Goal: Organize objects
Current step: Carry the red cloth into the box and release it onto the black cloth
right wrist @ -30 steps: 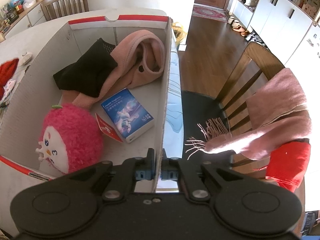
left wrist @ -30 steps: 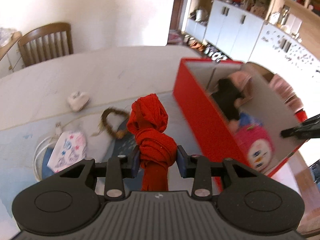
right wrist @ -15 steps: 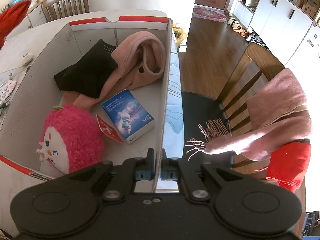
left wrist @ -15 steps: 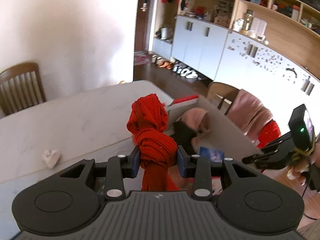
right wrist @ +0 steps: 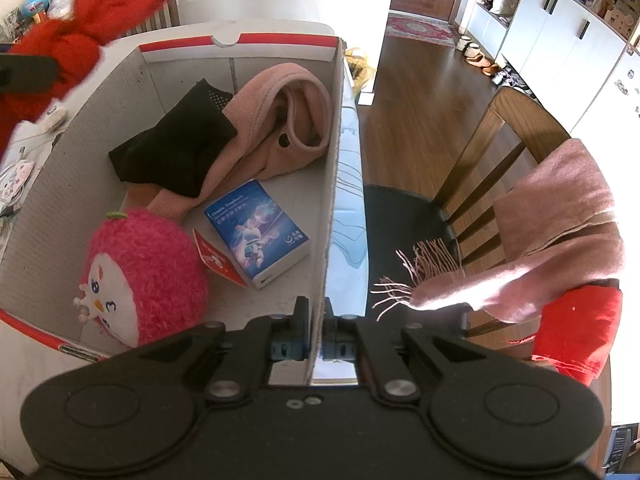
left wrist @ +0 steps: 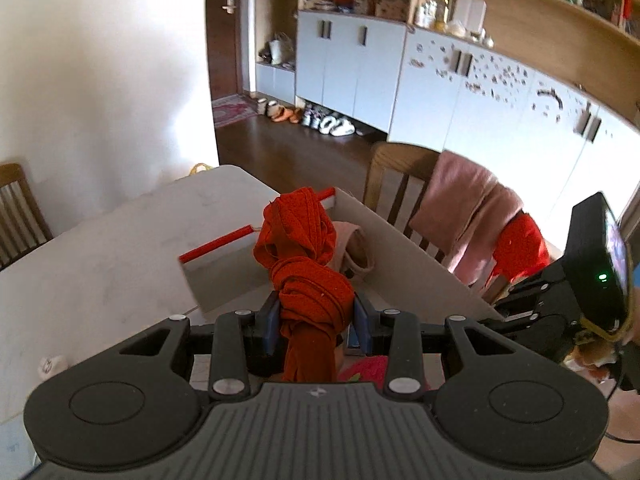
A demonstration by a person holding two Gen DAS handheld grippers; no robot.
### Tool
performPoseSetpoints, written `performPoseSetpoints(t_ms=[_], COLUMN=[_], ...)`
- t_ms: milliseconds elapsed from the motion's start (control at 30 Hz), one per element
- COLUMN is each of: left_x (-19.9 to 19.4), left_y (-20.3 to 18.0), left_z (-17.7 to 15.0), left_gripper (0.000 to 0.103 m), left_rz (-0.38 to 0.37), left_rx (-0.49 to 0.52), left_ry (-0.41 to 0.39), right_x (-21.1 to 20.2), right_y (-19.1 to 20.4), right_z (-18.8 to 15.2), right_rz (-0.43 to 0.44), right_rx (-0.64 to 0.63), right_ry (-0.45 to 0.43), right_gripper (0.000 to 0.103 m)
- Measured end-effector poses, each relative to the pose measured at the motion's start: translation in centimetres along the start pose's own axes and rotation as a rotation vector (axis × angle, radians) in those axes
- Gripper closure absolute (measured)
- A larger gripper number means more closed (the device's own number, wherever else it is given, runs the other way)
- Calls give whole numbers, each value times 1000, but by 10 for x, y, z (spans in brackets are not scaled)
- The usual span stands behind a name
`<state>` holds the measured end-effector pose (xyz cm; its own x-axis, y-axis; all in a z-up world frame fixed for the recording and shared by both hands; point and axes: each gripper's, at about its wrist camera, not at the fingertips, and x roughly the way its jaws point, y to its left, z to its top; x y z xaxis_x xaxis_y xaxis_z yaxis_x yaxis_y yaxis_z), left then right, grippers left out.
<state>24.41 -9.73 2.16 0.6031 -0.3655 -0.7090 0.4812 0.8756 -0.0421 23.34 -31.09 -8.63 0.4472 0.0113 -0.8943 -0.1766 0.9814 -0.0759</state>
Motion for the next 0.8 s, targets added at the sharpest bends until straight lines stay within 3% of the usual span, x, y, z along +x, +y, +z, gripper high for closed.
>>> performPoseSetpoints(t_ms=[367,800], left_x=[58,104], left_y=[-22,-16], left_z=[3,-14], left_gripper=[67,67], left_rz=[44,78], left_rx=[81,74], left_ry=[96,229], right_x=[0,0], right_y=[0,2], right_z=[0,0], right_rz=[1,4], right_rx=[1,0], right_ry=[0,-5], right_gripper=[99,99])
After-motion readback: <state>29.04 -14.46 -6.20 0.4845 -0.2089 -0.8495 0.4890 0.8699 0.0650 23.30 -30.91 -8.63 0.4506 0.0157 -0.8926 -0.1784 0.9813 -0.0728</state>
